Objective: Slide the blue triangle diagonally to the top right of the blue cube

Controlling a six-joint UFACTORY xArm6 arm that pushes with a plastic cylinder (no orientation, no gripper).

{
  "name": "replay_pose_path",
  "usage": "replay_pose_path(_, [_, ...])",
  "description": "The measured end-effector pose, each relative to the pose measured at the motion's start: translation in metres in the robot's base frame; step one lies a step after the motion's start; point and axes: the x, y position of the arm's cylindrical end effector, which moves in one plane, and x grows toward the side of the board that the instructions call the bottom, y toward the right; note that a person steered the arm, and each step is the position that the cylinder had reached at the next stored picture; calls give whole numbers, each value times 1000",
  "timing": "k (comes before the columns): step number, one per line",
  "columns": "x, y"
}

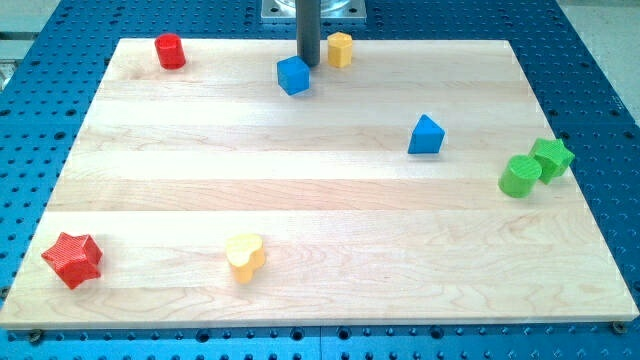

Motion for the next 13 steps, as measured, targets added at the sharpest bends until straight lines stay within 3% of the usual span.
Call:
replay_pose_path(1, [-26, 29])
replay_pose_path(2, [-23, 58])
replay_pose_path(3, [60, 91])
replay_pose_path(4, [87, 113])
replay_pose_path(5, [66, 129])
replay_pose_path(7, [214, 109])
replay_pose_path(8, [226, 150])
replay_pose_path(9, [190, 166])
replay_pose_path(10, [178, 122])
replay_pose_path(11, [171, 163])
replay_pose_path(13, [92, 72])
